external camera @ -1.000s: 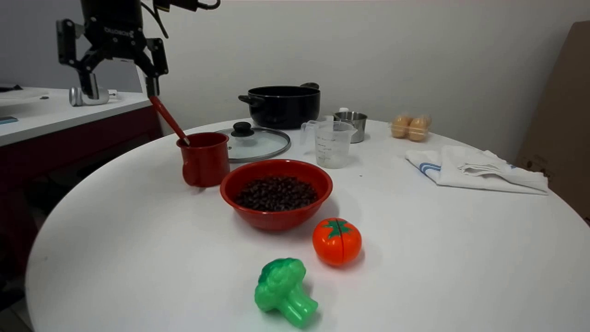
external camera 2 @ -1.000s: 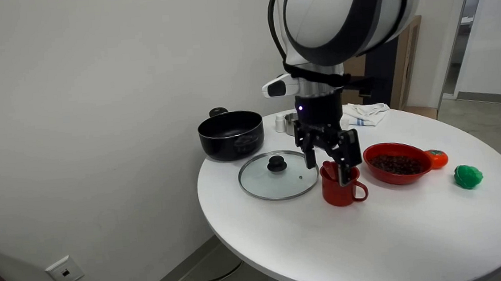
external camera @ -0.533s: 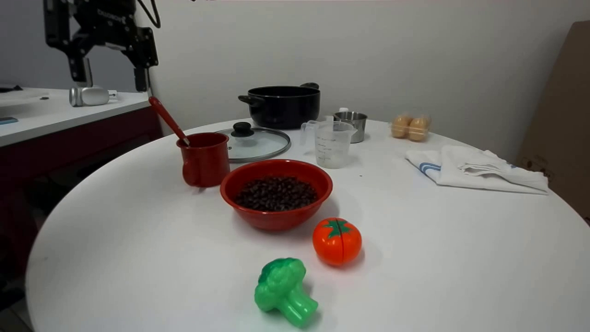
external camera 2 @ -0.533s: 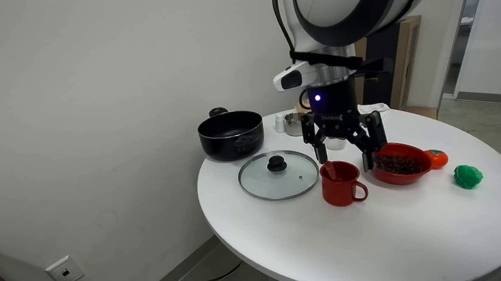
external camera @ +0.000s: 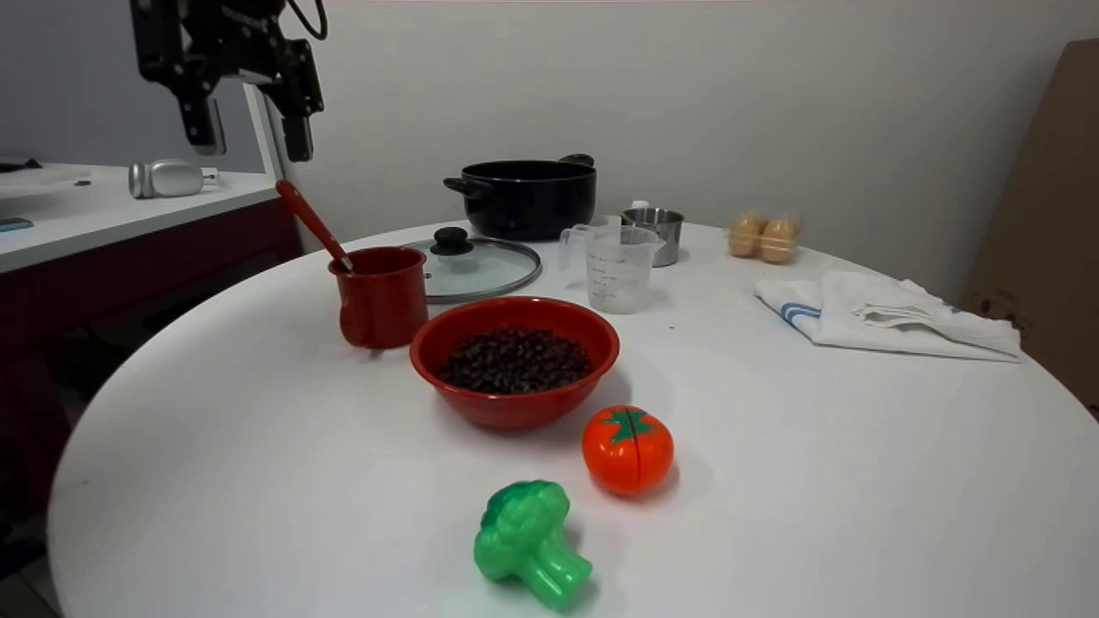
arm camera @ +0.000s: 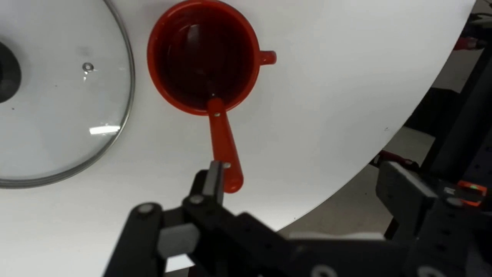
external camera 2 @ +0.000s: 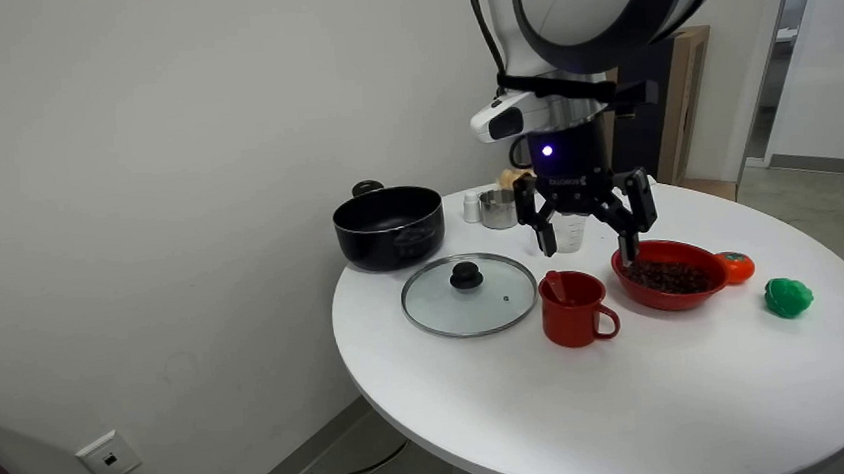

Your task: Fill the spoon with contents of the red bowl

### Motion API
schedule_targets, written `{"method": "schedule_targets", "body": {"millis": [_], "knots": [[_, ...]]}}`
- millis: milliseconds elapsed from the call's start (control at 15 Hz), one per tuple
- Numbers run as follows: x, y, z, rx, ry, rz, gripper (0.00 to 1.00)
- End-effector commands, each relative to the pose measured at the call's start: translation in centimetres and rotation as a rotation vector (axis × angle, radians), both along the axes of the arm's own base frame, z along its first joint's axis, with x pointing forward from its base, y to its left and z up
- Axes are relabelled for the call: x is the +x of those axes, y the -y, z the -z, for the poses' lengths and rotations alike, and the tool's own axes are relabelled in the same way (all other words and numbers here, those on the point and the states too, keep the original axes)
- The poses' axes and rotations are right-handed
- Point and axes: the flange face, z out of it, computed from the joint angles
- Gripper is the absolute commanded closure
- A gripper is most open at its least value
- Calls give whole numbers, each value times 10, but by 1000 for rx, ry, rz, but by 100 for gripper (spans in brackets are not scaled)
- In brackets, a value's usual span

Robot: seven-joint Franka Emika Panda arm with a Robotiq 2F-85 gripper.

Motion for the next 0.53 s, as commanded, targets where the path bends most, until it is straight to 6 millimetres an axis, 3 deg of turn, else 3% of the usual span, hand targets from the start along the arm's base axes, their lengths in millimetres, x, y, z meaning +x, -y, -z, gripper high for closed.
{"method": "schedule_targets", "body": {"millis": [0,467], "knots": [[-4,-5,7,-11,2,-73,0],[6,-16,16,12,21,-110,0]]}}
